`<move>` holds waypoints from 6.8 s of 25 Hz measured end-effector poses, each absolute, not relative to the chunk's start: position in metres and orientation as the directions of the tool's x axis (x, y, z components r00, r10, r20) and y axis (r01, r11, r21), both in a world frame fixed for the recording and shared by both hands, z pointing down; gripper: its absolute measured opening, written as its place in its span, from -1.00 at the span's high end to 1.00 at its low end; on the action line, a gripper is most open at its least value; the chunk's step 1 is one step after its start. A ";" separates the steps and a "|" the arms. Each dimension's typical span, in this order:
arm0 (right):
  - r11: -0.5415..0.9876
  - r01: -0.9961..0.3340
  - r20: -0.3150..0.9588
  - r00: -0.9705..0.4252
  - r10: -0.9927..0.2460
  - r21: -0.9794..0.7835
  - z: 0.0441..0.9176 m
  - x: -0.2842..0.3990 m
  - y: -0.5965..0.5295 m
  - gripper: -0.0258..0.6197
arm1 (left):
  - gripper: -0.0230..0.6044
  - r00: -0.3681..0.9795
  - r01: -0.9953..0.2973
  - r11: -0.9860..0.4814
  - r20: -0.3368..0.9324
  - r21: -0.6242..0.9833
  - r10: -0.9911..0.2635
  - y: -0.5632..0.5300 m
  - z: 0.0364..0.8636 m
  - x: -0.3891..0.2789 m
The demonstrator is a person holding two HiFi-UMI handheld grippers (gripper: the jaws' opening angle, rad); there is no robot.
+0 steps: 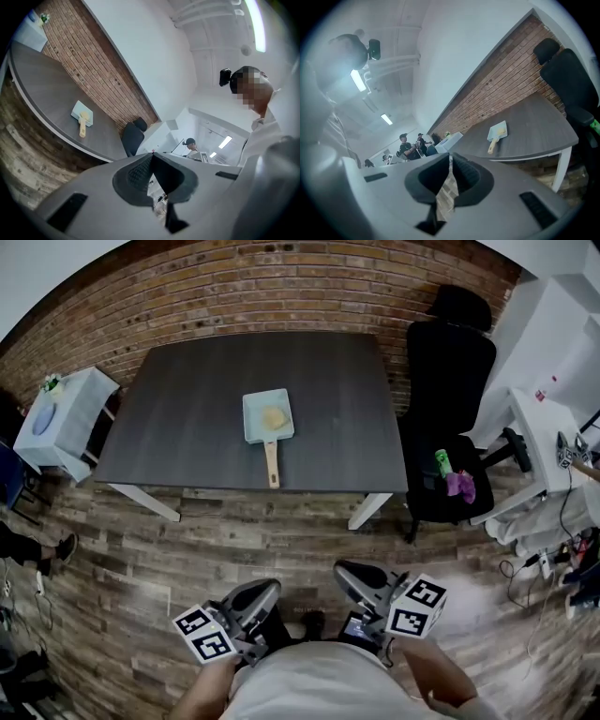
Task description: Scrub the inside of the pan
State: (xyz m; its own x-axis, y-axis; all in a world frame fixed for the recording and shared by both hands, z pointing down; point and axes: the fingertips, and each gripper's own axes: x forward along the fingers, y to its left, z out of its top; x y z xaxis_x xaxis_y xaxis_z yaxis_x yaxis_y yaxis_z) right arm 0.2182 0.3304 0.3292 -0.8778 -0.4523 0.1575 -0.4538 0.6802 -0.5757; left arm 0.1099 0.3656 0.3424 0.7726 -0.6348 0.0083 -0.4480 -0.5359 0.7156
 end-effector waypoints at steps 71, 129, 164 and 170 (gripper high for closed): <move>0.607 -0.788 0.817 -0.415 -0.400 -0.103 0.545 0.048 -0.134 0.25 | 0.56 0.887 -0.342 -0.003 0.322 0.940 -0.330 0.055 0.556 0.066; 0.754 -0.565 0.907 -0.025 -0.421 0.335 0.577 0.057 -0.202 0.61 | 0.66 0.886 -0.307 0.044 0.303 0.951 -0.352 0.043 0.557 0.046; 0.935 -0.267 0.944 -0.166 -0.285 0.235 0.579 0.039 -0.185 0.52 | 0.65 0.889 -0.301 0.043 0.297 0.953 -0.350 0.043 0.557 0.044; 0.933 -0.325 0.967 -0.144 -0.210 0.154 0.583 0.043 -0.168 0.62 | 0.65 0.882 -0.308 0.048 0.304 0.950 -0.360 0.044 0.558 0.046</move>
